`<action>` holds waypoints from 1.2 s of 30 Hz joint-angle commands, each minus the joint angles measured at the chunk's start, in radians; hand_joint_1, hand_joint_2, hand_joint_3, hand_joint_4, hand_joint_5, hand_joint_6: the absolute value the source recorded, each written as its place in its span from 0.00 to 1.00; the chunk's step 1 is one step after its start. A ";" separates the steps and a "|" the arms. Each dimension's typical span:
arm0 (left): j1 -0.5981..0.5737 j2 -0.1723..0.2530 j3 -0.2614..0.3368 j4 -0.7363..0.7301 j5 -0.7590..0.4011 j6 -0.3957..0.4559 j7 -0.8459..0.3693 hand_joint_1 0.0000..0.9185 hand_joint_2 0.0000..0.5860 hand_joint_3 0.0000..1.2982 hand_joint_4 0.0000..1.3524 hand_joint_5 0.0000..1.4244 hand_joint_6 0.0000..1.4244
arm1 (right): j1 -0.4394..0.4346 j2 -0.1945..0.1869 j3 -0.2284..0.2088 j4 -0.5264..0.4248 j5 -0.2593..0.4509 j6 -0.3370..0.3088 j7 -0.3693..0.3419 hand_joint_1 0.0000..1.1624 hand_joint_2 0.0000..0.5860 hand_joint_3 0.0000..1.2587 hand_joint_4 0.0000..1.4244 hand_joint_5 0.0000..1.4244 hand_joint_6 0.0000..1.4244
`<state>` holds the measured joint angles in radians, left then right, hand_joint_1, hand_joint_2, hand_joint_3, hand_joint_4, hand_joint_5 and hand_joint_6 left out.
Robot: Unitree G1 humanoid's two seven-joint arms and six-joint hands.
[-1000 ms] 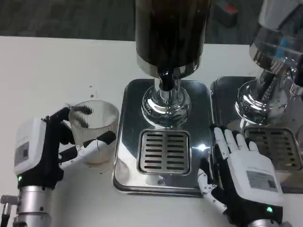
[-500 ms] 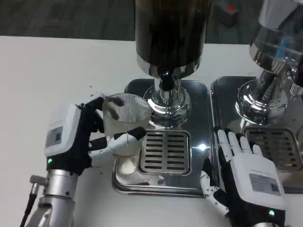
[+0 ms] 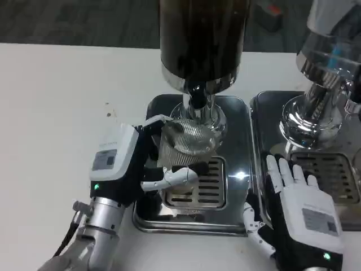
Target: Grasp the cup under the faucet to collect the drink, then remove the cup.
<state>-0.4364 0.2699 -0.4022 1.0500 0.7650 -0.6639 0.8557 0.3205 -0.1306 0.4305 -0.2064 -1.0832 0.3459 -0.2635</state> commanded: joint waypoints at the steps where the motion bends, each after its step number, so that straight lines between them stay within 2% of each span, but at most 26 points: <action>1: -0.031 0.006 -0.055 0.055 0.051 -0.007 0.090 0.45 0.09 0.56 0.59 0.65 0.70 | 0.008 0.007 -0.004 -0.011 0.001 0.010 -0.016 0.16 0.96 0.00 0.00 0.00 0.00; 8: -0.001 0.025 -0.099 0.086 0.043 -0.011 0.142 0.43 0.09 0.55 0.57 0.64 0.69 | 0.005 0.011 0.002 -0.005 0.003 0.010 -0.018 0.16 0.96 0.00 0.00 0.00 0.00; 17: 0.037 0.035 -0.094 0.069 0.021 -0.008 0.162 0.30 0.07 0.51 0.53 0.62 0.61 | -0.002 0.005 0.003 -0.004 0.003 0.005 -0.012 0.16 0.96 0.00 0.00 0.00 0.00; 22: 0.049 0.041 -0.092 0.062 0.017 -0.026 0.178 0.30 0.07 0.53 0.54 0.64 0.61 | 0.001 0.003 0.000 -0.007 0.007 0.005 -0.010 0.16 0.96 0.00 0.00 0.00 0.00; 30: 0.044 0.021 -0.107 0.076 0.025 -0.015 0.191 0.31 0.08 0.54 0.56 0.66 0.63 | 0.000 0.004 -0.003 -0.009 0.007 0.008 -0.011 0.16 0.96 0.00 0.00 0.00 0.00; 36: -0.002 -0.007 -0.114 0.100 0.033 0.007 0.204 0.34 0.09 0.54 0.56 0.66 0.63 | -0.001 0.005 -0.004 -0.009 0.007 0.008 -0.010 0.16 0.96 0.00 0.00 0.00 0.00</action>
<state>-0.4141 0.2813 -0.4990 1.1304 0.7873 -0.6748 1.0595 0.3210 -0.1277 0.4313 -0.2060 -1.0825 0.3496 -0.2708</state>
